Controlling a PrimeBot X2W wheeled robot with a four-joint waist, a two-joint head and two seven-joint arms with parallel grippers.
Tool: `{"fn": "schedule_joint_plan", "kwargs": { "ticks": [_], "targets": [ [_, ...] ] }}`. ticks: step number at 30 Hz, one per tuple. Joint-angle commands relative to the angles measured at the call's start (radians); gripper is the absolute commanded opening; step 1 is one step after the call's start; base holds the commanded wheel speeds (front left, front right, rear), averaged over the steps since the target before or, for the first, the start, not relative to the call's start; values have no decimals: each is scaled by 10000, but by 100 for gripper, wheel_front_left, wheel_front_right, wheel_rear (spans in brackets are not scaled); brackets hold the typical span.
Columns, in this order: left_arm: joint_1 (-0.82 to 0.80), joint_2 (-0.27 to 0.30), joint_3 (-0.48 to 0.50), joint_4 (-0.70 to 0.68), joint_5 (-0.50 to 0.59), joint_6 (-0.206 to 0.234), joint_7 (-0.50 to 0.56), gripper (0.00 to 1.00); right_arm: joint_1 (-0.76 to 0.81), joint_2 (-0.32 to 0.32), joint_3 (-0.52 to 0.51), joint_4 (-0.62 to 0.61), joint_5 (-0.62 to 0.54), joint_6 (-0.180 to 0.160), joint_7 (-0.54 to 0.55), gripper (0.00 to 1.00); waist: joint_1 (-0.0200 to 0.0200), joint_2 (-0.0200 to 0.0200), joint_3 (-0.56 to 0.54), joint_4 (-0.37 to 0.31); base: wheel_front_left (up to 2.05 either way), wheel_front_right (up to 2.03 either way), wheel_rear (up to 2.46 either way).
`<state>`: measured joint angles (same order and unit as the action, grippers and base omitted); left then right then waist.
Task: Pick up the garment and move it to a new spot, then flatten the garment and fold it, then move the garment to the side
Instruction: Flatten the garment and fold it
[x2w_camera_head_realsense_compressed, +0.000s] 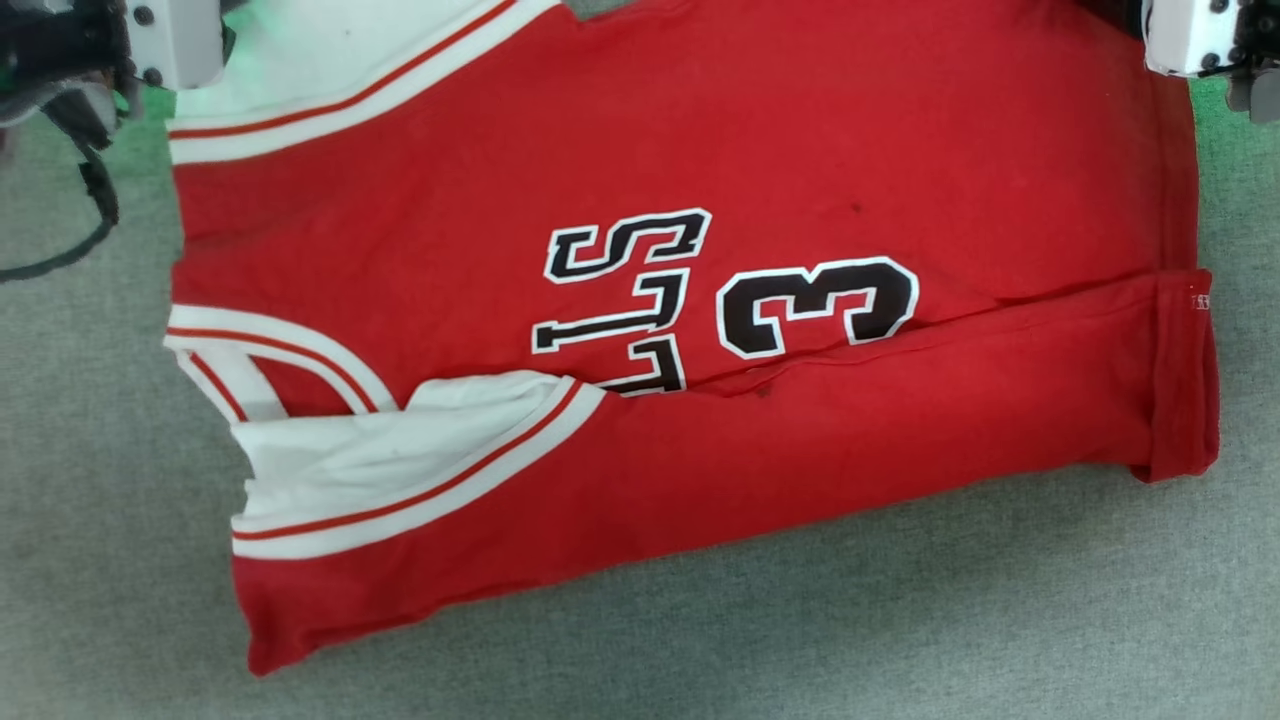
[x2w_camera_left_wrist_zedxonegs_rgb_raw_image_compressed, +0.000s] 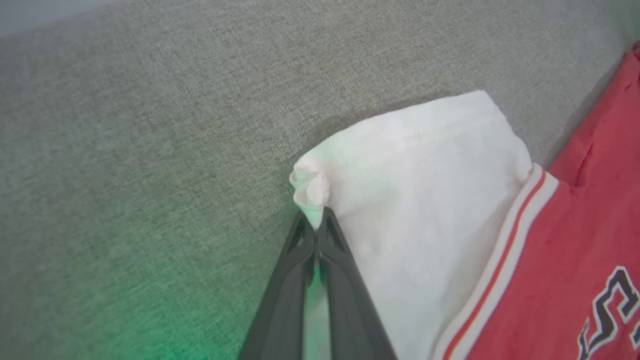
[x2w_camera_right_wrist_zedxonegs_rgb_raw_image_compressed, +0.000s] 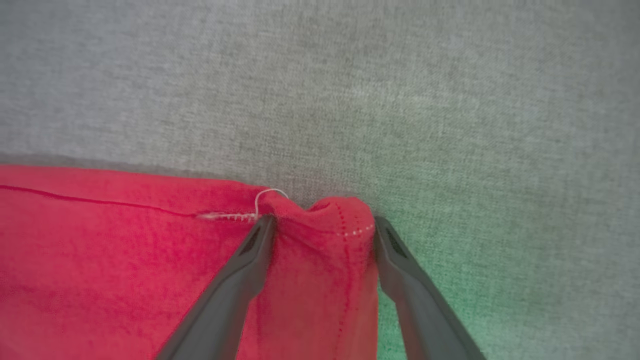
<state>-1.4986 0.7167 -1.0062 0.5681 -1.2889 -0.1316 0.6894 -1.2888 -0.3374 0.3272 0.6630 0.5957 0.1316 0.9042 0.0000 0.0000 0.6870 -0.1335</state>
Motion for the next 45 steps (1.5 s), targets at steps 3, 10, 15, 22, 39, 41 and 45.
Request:
{"fn": "schedule_joint_plan", "kwargs": {
  "ticks": [3, 10, 15, 22, 39, 41, 45],
  "targets": [
    [465, -105, -278, 30, -251, 29, -200, 0, 620, 52, 242, 349, -119, -16, -515, 0, 0, 0, -140, 88, 0, 0, 0],
    [661, 75, -318, -828, -723, 19, -1596, 0, 974, -202, 273, -109, 399, -15, -2653, 0, 0, 0, -963, 406, 0, 0, 0],
    [1272, 559, -567, -2187, -959, 19, -2683, 0, 1978, -725, 724, -890, 1070, -15, -3443, 0, 0, 0, -1848, 654, 0, 0, 0],
    [2602, 1625, -1133, -4630, -1099, 19, -4281, 0, 3968, -2011, 1139, -2545, 1617, -15, -3731, 0, 0, 0, -2914, 1065, 0, 0, 0],
    [6087, 4153, -2142, -7635, -1138, 19, -7649, 0, 9025, -2768, -1782, -6495, 1405, -15, -2794, 0, 0, 0, -3336, 1515, 0, 0, 0],
    [6362, 4198, -2214, -7719, -1184, 19, -7846, 0, 9453, -2592, -2229, -6756, 1241, -15, -2627, 0, 0, 0, -3284, 1555, 0, 0, 0],
    [6712, 4217, -2326, -7587, -1041, 24, -8009, 0, 9951, -2289, -2640, -7144, 1011, -13, -2373, 0, 0, 0, -3185, 1582, 0, 0, 0]
  ]
}}
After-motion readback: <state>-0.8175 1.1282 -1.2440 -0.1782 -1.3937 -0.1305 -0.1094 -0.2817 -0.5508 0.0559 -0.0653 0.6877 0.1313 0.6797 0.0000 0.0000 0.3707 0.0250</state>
